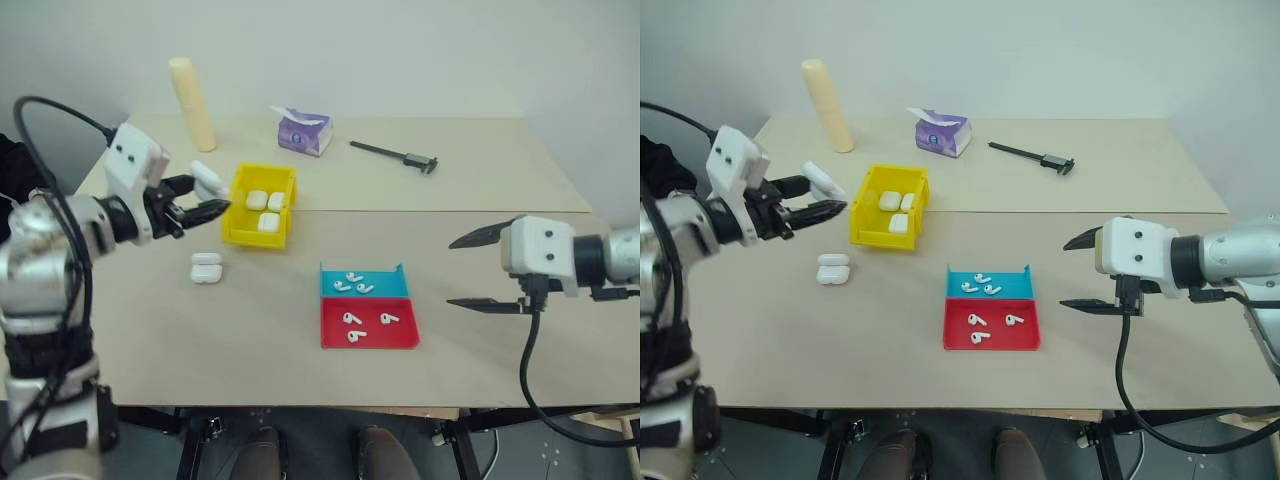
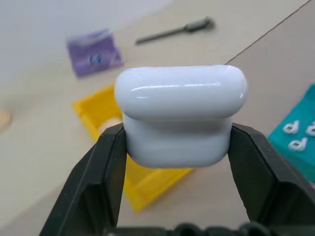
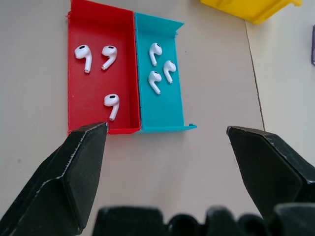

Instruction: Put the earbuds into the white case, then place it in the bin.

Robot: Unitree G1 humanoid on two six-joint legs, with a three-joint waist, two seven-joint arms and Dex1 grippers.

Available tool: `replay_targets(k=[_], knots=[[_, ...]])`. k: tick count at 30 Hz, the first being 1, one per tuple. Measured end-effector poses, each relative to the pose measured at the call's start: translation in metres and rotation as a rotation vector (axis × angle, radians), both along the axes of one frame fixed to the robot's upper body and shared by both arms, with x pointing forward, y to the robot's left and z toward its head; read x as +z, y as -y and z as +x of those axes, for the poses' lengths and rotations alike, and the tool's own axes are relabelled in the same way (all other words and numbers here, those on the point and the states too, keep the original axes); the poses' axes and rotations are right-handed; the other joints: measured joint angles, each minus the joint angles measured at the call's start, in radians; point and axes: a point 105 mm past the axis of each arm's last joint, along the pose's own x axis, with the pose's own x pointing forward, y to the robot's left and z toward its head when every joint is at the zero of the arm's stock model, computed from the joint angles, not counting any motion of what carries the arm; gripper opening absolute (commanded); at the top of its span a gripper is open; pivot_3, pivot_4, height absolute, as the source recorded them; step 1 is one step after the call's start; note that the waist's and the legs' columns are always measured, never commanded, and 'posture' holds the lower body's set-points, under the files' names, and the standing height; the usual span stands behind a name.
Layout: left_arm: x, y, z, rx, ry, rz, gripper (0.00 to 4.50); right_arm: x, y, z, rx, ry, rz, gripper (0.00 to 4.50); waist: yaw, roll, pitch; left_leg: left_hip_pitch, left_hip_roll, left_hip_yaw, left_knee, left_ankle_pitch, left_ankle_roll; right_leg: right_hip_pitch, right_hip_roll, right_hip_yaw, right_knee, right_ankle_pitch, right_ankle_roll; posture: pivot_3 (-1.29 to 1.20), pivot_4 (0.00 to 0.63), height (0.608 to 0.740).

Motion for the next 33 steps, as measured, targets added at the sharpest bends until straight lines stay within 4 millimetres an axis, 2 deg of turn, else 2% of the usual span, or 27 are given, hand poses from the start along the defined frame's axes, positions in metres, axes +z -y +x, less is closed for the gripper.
replay_targets(k=[4, 6, 10, 13, 16, 18, 19, 25, 29, 33], knots=[[-0.024, 0.029, -0.031, -0.203, 0.15, -0.076, 2.77, 0.003, -0.023, -0.008, 0.037, -0.11, -0.017, 4.5, 0.001, 0.002, -0.001, 0.0, 0.0, 0.001, -0.001, 0.0, 0.0, -0.001, 0.0, 0.0, 0.0, 0.0, -0.001, 0.0, 0.15, 0.74], [-0.042, 0.041, -0.044, -0.284, 0.168, -0.077, 2.77, 0.0, -0.034, -0.015, 0.07, -0.168, -0.05, 4.5, 0.003, 0.002, -0.001, -0.001, 0.0, 0.0, -0.001, 0.0, 0.0, -0.001, 0.0, 0.0, -0.001, 0.0, -0.001, 0.0, 0.15, 0.74], [-0.062, 0.048, -0.056, -0.357, 0.193, -0.042, 2.77, -0.014, -0.047, -0.02, 0.09, -0.239, -0.13, 4.5, 0.009, 0.002, -0.002, -0.001, 0.0, 0.0, -0.001, -0.001, 0.002, -0.001, -0.001, 0.0, -0.002, 0.0, -0.001, 0.0, 0.15, 0.74], [-0.083, 0.054, -0.059, -0.384, 0.181, -0.011, 2.77, -0.033, -0.051, -0.018, 0.07, -0.283, -0.194, 4.5, 0.009, 0.002, -0.003, -0.001, 0.0, 0.0, -0.001, -0.001, 0.002, -0.002, -0.001, -0.001, -0.001, 0.0, -0.001, 0.0, 0.15, 0.74], [-0.098, 0.058, -0.058, -0.381, 0.184, 0.008, 2.77, -0.047, -0.06, -0.013, 0.052, -0.294, -0.2, 3.9, 0.007, 0.002, -0.003, -0.001, 0.0, 0.0, -0.001, -0.001, 0.002, -0.002, 0.0, -0.001, -0.001, 0.0, -0.001, 0.0, 0.15, 0.74], [-0.107, 0.059, -0.057, -0.367, 0.176, 0.009, 2.77, -0.055, -0.064, -0.01, 0.036, -0.293, -0.207, 3.26, 0.004, 0.002, -0.003, -0.002, 0.0, 0.0, -0.001, -0.001, 0.002, -0.003, 0.0, -0.001, -0.001, 0.0, -0.001, 0.0, 0.15, 0.74], [-0.111, 0.059, -0.057, -0.362, 0.168, 0.008, 2.77, -0.058, -0.065, -0.009, 0.029, -0.289, -0.213, 3.26, 0.004, 0.002, -0.003, -0.003, 0.0, 0.0, -0.001, -0.001, 0.002, -0.003, 0.0, -0.001, -0.001, 0.0, -0.001, 0.0, 0.15, 0.74], [-0.107, 0.064, -0.058, -0.351, 0.196, -0.007, 2.77, -0.075, -0.072, -0.002, -0.007, -0.238, -0.261, 3.26, 0.004, 0.002, -0.003, -0.002, 0.0, 0.0, -0.001, -0.001, 0.002, -0.002, 0.0, -0.001, -0.001, 0.0, -0.001, 0.0, 0.15, 0.74], [-0.105, 0.069, -0.057, -0.351, 0.203, -0.013, 2.77, -0.079, -0.073, 0.002, -0.026, -0.209, -0.281, 1.96, 0.004, 0.002, -0.003, -0.002, 0.0, 0.0, -0.001, -0.001, 0.002, -0.003, 0.0, -0.001, -0.001, 0.0, -0.001, 0.0, 0.15, 0.74], [-0.105, 0.074, -0.057, -0.353, 0.205, -0.011, 2.77, -0.086, -0.078, 0.003, -0.019, -0.195, -0.295, 1.96, 0.004, 0.002, -0.003, -0.002, 0.0, 0.0, -0.001, -0.002, 0.003, -0.003, 0.0, -0.001, -0.001, 0.0, -0.001, 0.0, 0.15, 0.74]])
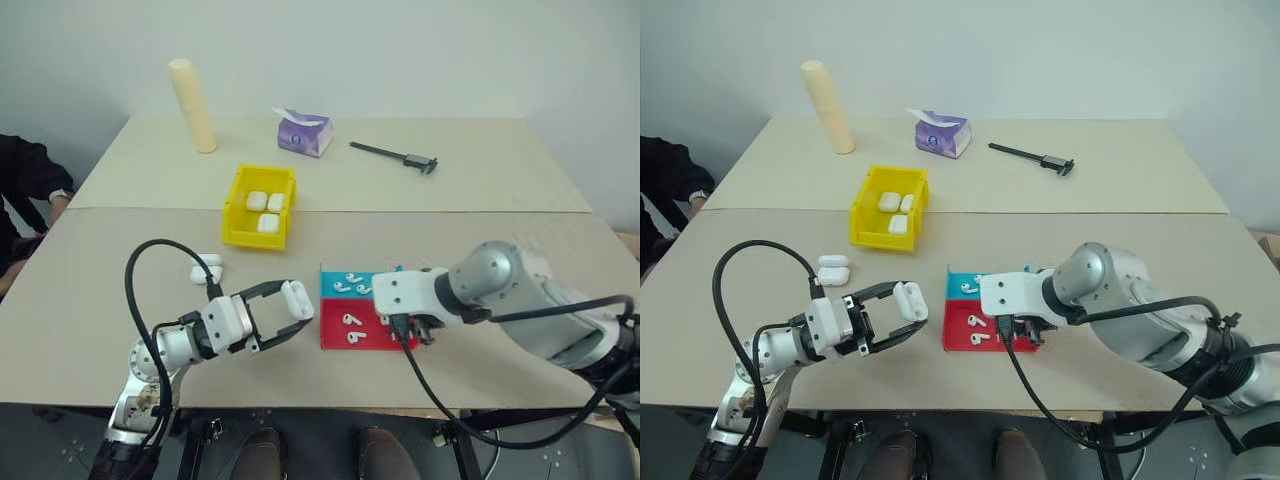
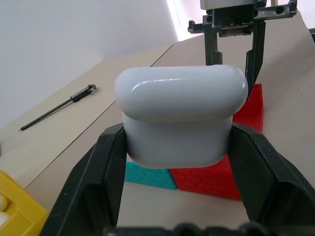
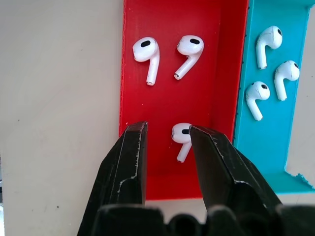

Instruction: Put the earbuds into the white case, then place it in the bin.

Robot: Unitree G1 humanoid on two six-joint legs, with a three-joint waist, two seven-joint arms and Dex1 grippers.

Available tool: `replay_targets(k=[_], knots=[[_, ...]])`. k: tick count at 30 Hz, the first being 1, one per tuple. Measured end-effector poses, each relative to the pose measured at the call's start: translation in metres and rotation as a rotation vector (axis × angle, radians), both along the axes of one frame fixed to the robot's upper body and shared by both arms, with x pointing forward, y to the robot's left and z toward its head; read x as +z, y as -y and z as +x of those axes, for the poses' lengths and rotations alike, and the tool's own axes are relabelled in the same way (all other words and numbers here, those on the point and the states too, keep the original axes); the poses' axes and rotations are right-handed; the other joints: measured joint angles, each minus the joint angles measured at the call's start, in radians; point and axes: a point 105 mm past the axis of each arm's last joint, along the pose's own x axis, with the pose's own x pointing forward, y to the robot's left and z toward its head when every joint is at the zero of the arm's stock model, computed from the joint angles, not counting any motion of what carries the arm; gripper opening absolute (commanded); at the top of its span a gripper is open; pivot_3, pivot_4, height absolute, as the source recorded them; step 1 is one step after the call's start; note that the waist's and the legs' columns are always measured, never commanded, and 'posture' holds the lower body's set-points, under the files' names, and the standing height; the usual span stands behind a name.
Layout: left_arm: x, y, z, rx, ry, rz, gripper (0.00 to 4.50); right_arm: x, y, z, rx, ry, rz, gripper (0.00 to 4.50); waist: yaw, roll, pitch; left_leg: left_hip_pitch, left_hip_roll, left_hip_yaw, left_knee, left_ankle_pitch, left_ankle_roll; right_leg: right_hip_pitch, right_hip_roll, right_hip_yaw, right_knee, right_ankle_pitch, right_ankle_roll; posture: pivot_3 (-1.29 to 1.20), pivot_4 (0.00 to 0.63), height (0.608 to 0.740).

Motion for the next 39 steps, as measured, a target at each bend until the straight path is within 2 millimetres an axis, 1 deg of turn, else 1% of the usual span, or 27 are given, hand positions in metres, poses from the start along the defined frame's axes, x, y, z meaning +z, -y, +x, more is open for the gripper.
replay_targets(k=[5, 8, 16, 21, 25, 28, 39], knots=[[0.0, 0.002, 0.0, 0.008, 0.005, 0.013, 2.77, -0.005, 0.004, 0.007, -0.026, 0.024, -0.036, 1.96, 0.0, 0.0, 0.0, 0.0, 0.0, 0.0, 0.0, 0.0, 0.0, 0.0, 0.0, 0.0, 0.0, 0.0, 0.0, 0.0, 0.15, 0.74], [-0.002, 0.001, 0.001, 0.015, 0.008, 0.029, 2.77, -0.011, 0.003, 0.01, -0.03, 0.036, -0.055, 1.96, -0.002, 0.0, 0.0, 0.0, 0.0, 0.0, 0.0, 0.0, 0.0, 0.0, 0.0, 0.0, 0.0, 0.0, 0.0, 0.0, 0.15, 0.74], [-0.005, 0.001, -0.001, 0.014, 0.003, 0.05, 2.77, -0.014, 0.001, 0.02, -0.043, 0.072, -0.063, 1.96, -0.001, 0.0, 0.0, 0.0, 0.0, 0.0, 0.0, 0.0, 0.0, 0.0, 0.0, 0.0, 0.0, 0.0, 0.0, 0.0, 0.15, 0.74], [-0.005, 0.0, -0.001, 0.015, 0.005, 0.057, 2.77, -0.02, 0.001, 0.02, -0.038, 0.061, -0.079, 1.96, -0.001, 0.0, 0.0, 0.0, 0.0, 0.0, 0.0, 0.0, 0.0, 0.0, 0.0, -0.001, 0.0, 0.0, 0.0, 0.0, 0.15, 0.74], [-0.005, 0.0, -0.001, 0.015, 0.006, 0.059, 2.77, -0.029, 0.001, 0.017, -0.016, 0.043, -0.097, 1.96, -0.001, 0.0, 0.0, 0.0, 0.0, 0.0, 0.0, 0.0, 0.0, 0.0, 0.0, -0.001, 0.0, 0.0, 0.0, 0.0, 0.15, 0.74], [-0.005, 0.001, -0.001, 0.013, 0.006, 0.06, 2.77, -0.029, 0.004, 0.021, -0.027, 0.063, -0.11, 1.96, -0.001, 0.0, 0.0, 0.0, 0.0, 0.0, 0.0, 0.0, 0.0, 0.0, 0.0, -0.001, 0.0, 0.0, 0.0, 0.0, 0.15, 0.74], [-0.005, -0.001, 0.0, 0.018, 0.007, 0.069, 2.77, -0.029, 0.004, 0.022, 0.026, 0.087, -0.132, 1.96, -0.001, 0.0, 0.0, 0.001, 0.0, 0.001, 0.0, 0.0, 0.0, 0.0, 0.0, -0.001, 0.0, 0.0, -0.001, 0.0, 0.15, 0.74]])
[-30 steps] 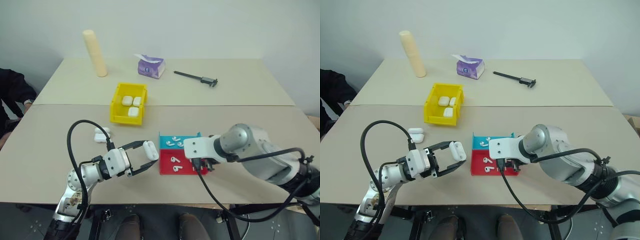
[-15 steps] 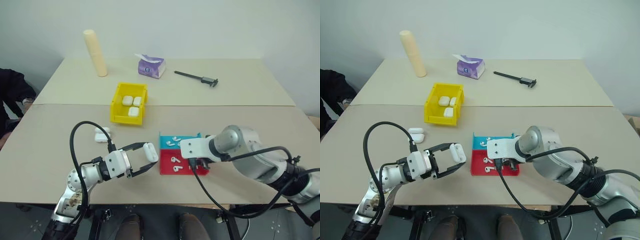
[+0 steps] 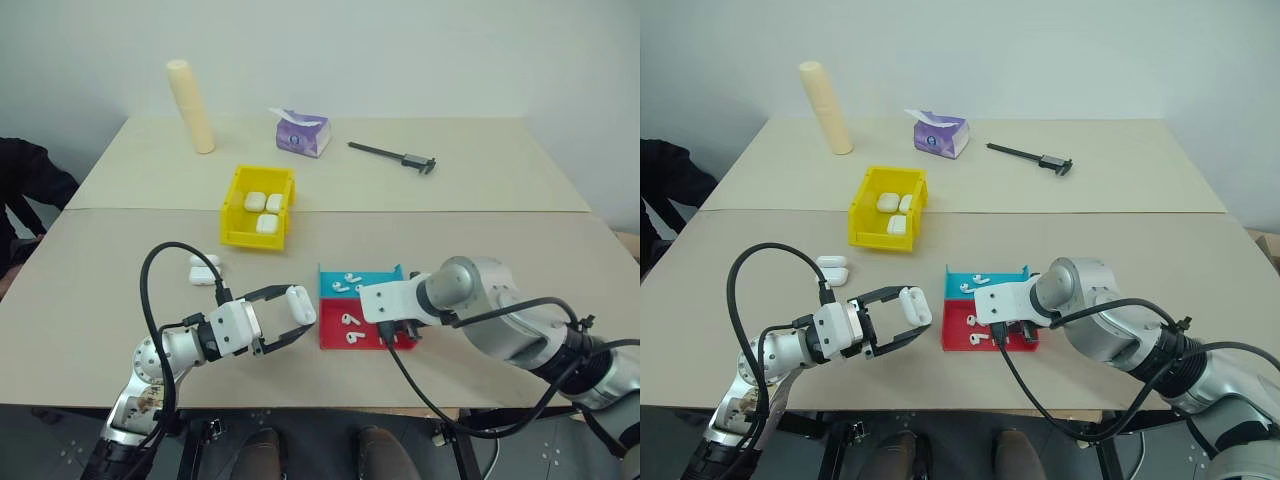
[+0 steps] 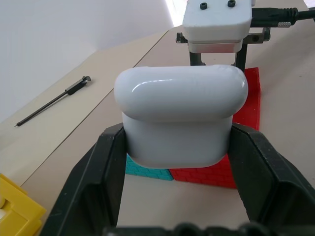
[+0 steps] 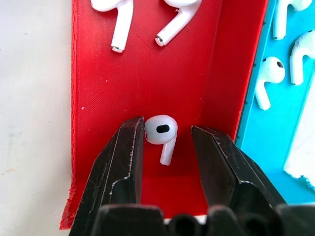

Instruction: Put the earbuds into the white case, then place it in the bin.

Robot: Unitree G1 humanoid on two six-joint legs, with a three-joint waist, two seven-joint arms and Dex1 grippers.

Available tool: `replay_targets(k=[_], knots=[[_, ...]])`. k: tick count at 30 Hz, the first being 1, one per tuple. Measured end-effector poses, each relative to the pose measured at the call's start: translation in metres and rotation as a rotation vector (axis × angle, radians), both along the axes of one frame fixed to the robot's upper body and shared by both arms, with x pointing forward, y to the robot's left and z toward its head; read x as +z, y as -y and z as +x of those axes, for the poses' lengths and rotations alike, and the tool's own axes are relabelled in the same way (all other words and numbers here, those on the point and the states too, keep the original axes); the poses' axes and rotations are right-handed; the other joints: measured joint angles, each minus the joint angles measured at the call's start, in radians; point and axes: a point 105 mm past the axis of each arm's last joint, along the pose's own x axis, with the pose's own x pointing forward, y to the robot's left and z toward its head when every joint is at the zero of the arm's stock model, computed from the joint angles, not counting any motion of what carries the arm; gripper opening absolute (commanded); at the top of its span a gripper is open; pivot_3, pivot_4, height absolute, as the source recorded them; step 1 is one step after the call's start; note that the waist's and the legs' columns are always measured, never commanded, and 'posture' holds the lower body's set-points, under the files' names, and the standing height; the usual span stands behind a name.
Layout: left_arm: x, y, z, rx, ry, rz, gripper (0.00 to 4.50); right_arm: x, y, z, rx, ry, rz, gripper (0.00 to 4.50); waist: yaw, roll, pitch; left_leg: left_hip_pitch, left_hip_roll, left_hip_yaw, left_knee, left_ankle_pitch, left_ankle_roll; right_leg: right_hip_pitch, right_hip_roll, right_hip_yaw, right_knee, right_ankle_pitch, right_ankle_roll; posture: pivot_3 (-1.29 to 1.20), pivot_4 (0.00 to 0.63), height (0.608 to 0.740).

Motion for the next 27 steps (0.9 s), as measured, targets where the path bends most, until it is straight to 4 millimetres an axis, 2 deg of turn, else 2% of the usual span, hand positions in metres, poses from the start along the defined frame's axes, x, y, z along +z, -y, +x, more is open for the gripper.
replay_targets(k=[8, 27], knots=[[0.0008, -0.0002, 0.0005, 0.006, 0.007, -0.003, 2.77, -0.0002, 0.0043, -0.0002, 0.086, 0.026, -0.048, 1.96, 0.0, 0.0, 0.0, 0.0, 0.0, 0.001, 0.0, 0.0, 0.0, 0.0, 0.0, 0.0, 0.0, 0.0, 0.0, 0.0, 0.15, 0.74], [0.0, 0.0014, 0.0006, 0.011, 0.012, -0.003, 2.77, 0.0005, 0.0077, 0.0026, 0.14, 0.038, -0.072, 1.96, 0.001, 0.0, 0.0, 0.0, 0.0, 0.002, 0.0, 0.0, 0.0, 0.0, 0.0, 0.0, 0.0, 0.0, 0.0, 0.0, 0.15, 0.74]])
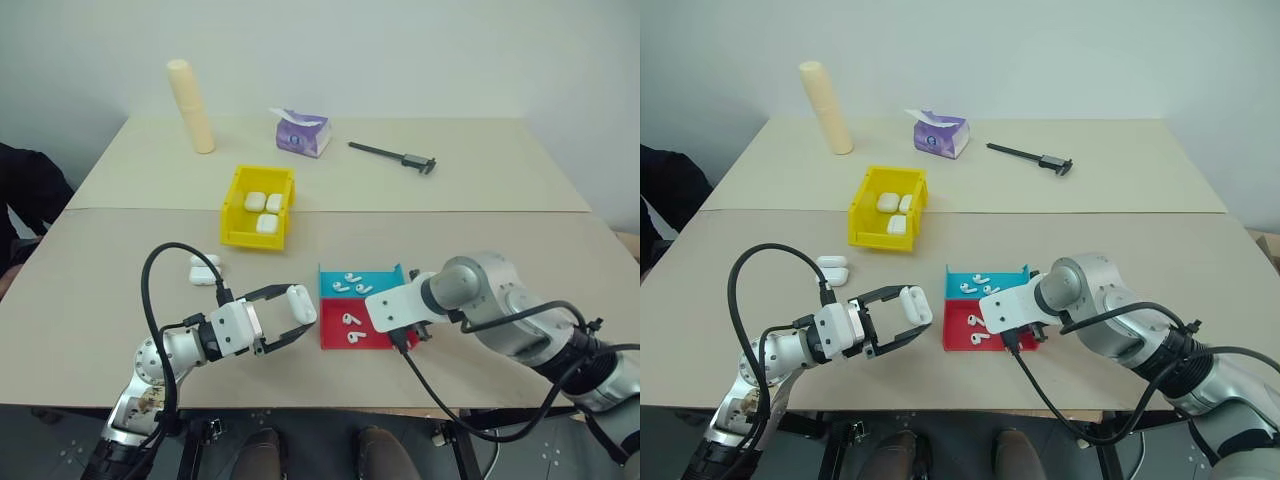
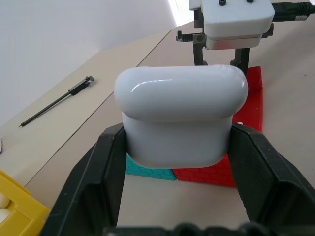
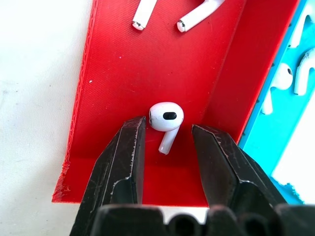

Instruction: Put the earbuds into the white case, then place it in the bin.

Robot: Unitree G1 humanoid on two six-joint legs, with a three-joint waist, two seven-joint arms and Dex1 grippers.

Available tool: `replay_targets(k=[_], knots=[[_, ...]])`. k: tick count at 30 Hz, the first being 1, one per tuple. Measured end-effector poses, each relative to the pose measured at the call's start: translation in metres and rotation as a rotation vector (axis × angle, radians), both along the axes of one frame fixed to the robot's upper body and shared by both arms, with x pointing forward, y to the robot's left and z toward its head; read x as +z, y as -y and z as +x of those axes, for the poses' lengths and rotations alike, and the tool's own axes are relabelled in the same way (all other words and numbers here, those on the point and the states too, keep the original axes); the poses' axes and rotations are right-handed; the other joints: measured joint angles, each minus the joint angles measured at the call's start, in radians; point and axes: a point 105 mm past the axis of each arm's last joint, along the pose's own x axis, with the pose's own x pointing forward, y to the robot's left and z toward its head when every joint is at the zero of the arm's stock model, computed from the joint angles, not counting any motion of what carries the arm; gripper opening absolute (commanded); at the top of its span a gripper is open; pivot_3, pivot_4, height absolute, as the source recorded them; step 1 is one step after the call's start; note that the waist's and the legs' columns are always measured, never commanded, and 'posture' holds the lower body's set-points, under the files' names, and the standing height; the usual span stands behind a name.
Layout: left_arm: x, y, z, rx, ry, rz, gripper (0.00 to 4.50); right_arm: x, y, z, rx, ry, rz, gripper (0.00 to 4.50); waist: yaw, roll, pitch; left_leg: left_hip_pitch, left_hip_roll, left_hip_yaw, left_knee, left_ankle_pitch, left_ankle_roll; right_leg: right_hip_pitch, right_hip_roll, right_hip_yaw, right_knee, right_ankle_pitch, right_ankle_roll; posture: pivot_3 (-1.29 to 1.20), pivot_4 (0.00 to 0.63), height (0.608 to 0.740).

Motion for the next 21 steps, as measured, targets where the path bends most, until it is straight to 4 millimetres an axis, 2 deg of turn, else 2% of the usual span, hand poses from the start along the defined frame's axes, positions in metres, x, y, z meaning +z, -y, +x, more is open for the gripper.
replay_targets(k=[3, 5, 21], knots=[[-0.0002, 0.0005, -0.0002, -0.002, 0.001, 0.0, 2.77, -0.0003, 0.0, -0.0003, 0.012, 0.006, -0.002, 1.96, 0.0, 0.0, 0.0, 0.0, 0.0, 0.0, 0.0, 0.0, 0.0, 0.0, 0.0, 0.0, 0.0, 0.0, 0.0, 0.0, 0.15, 0.74], [-0.0003, 0.0007, -0.0003, -0.002, 0.001, 0.0, 2.77, -0.0004, 0.0002, -0.0004, 0.014, 0.007, 0.0, 1.59, 0.0, 0.0, 0.0, 0.0, 0.0, 0.0, 0.0, 0.0, 0.0, 0.0, 0.0, 0.0, 0.0, 0.0, 0.0, 0.0, 0.15, 0.74], [-0.0025, 0.0019, -0.0006, -0.006, 0.01, 0.014, 2.77, -0.0012, 0.0, -0.0024, 0.093, 0.044, -0.004, 1.59, 0.0, 0.0, 0.0, 0.0, 0.0, 0.002, 0.0, 0.0, 0.0, 0.0, 0.0, 0.0, 0.0, 0.0, 0.0, 0.0, 0.15, 0.74]])
